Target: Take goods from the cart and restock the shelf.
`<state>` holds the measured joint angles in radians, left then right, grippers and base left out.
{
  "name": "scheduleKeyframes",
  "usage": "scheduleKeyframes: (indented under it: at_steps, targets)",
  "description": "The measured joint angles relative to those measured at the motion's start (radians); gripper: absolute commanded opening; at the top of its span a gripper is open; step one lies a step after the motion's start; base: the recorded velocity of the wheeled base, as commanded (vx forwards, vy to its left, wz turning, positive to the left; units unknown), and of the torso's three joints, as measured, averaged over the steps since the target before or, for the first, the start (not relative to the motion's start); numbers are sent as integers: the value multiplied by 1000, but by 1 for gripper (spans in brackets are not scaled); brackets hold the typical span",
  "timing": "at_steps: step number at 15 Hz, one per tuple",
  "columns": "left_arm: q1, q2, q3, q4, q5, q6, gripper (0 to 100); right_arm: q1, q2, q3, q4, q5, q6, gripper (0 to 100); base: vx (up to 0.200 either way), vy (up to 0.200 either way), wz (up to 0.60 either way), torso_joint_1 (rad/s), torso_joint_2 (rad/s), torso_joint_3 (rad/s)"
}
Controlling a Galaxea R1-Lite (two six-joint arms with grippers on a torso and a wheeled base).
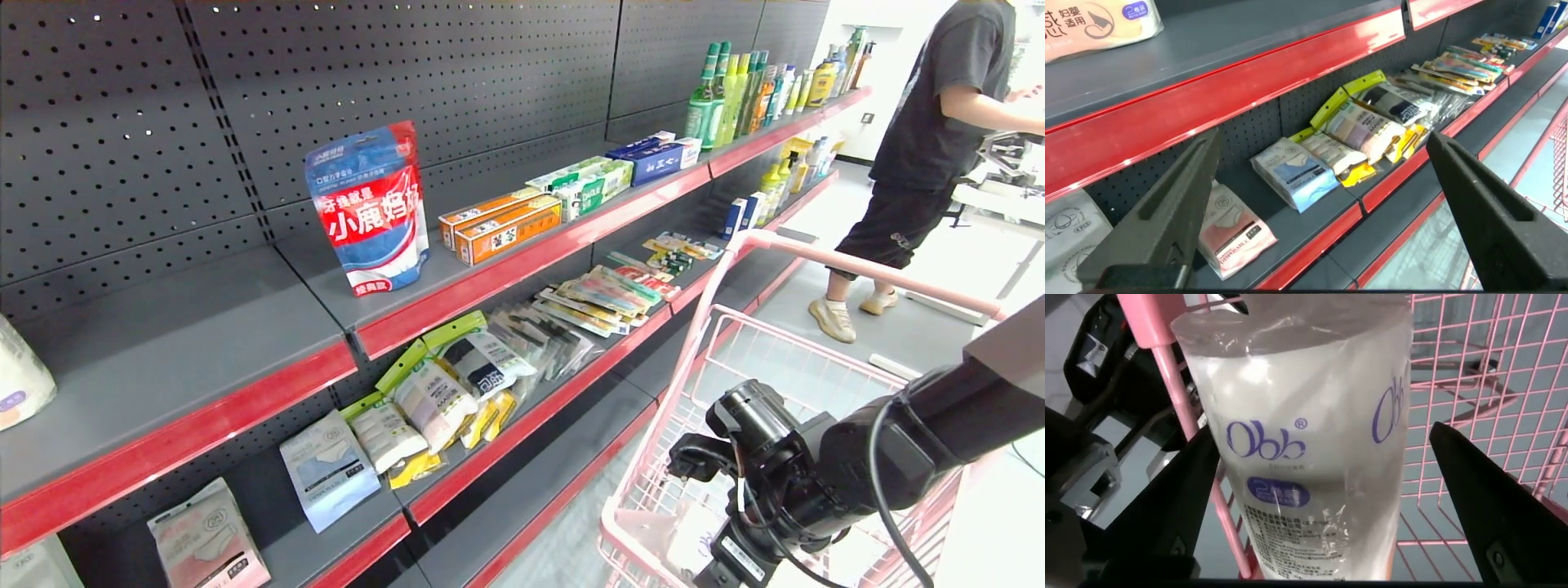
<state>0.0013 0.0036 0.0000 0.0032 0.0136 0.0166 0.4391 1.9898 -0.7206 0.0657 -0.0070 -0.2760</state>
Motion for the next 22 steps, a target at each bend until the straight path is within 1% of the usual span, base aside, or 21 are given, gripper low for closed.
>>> scheduleKeyframes:
  at_steps: [6, 12, 17, 22]
  targets:
    - [0, 0, 0, 0, 0, 0, 100, -29, 47, -25, -5, -3, -31, 100, 0, 0, 0, 0, 0, 0]
    - [0, 0, 0, 0, 0, 0, 100, -45, 107, -104, -7, -4, -103, 100, 0, 0, 0, 0, 0, 0]
    - [0, 0, 0, 0, 0, 0, 100, -73, 166, -115, -14, -11, -104, 100, 0, 0, 0, 0, 0, 0]
    - [0, 0, 0, 0, 0, 0, 100, -77, 198, -118, -51, -13, -104, 100, 0, 0, 0, 0, 0, 0]
